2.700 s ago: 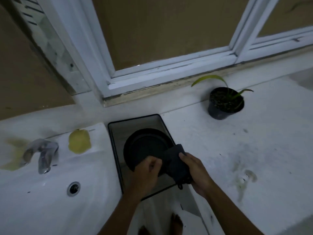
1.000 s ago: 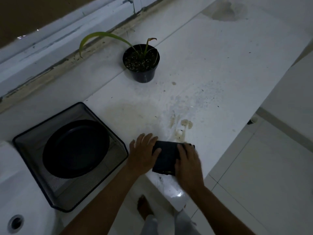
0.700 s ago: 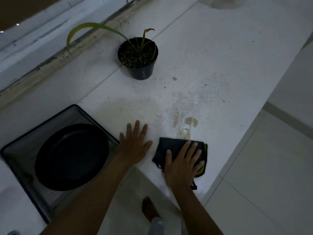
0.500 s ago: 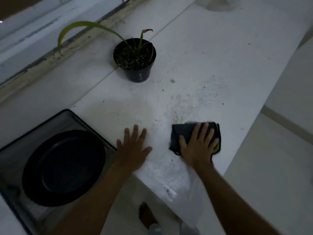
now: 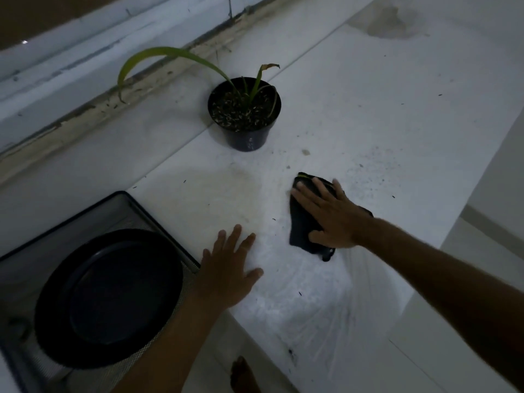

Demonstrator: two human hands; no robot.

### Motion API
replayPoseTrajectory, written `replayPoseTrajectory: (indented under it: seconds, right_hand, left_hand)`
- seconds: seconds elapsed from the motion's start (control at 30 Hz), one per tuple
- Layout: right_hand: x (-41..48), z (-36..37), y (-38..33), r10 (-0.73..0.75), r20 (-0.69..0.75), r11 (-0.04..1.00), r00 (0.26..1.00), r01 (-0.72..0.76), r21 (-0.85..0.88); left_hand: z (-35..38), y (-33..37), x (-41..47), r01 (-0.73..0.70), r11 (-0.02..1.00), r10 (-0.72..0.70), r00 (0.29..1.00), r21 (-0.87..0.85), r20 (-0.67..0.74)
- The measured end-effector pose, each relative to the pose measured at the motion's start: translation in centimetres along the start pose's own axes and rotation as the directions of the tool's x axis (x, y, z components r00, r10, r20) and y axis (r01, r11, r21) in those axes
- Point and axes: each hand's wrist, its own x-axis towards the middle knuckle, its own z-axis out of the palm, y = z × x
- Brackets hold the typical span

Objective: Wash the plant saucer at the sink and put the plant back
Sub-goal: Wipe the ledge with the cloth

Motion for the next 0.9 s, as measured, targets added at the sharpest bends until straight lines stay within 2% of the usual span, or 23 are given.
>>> replayPoseTrajectory:
  seconds: [0.07,0.13,0.2,0.27,0.33,0.43,0.53,0.63,0.77,0.83,0.9]
  right_hand:
    - [-0.2,0.2,-2.4,0.261,-0.150,0.950,0.954,-0.226,0.217]
    - [0.7,0.7,-5.3,0.526,-0.174,0.806,0.833,-0.422,0.414]
    - [2.5,1.4,-7.4,0.671,-0.105,0.687,0.733,-0.563,0.460]
    - [4.0,2.1,-8.0,0.717,-0.105,0.664,0.689,-0.629,0.403]
    - [5.0,2.6,-7.6,0.677,-0.147,0.718,0.721,-0.604,0.346]
    - [5.6,2.8,-6.7,0.501,-0.185,0.856,0.846,-0.451,0.254]
    - [4.1,3.0,-7.4,0.321,-0.221,0.945,0.921,-0.294,0.145]
    - [0.3,5.2,-10.5,0.166,-0.270,0.985,0.949,-0.147,0.091]
    - [-5.7,8.5,-12.5,0.014,-0.240,0.999,0.971,-0.001,0.053]
    - [-7.2,8.6,-11.3,0.035,-0.252,0.999,0.967,-0.028,0.032]
    - [-7.5,8.1,-10.5,0.244,-0.264,0.969,0.933,-0.224,0.104]
  left_hand:
    - [-0.8,0.0,0.4,0.046,0.998,-0.049,0.995,-0.045,-0.081]
    - [-1.4,0.2,1.3,0.117,0.993,-0.120,0.985,-0.034,-0.127]
    - [-1.7,0.1,2.1,0.163,0.987,-0.161,0.981,0.012,-0.112]
    - [-1.7,-0.4,2.7,0.165,0.985,-0.161,0.983,0.042,-0.084]
    - [-1.6,-0.9,2.9,0.149,0.988,-0.147,0.987,0.031,-0.072]
    - [-1.4,-1.5,3.1,0.130,0.991,-0.129,0.988,0.003,-0.085]
    - [-1.1,-2.1,3.1,0.117,0.993,-0.115,0.988,0.015,-0.107]
    - [-0.8,-2.4,3.1,0.106,0.994,-0.104,0.990,0.011,-0.099]
    - [-0.5,-1.7,2.7,0.143,0.990,-0.141,0.986,0.016,-0.090]
    - [-0.2,-0.8,2.2,0.125,0.992,-0.122,0.988,0.026,-0.091]
    - [0.6,0.4,1.1,0.027,0.999,-0.025,0.998,0.030,-0.064]
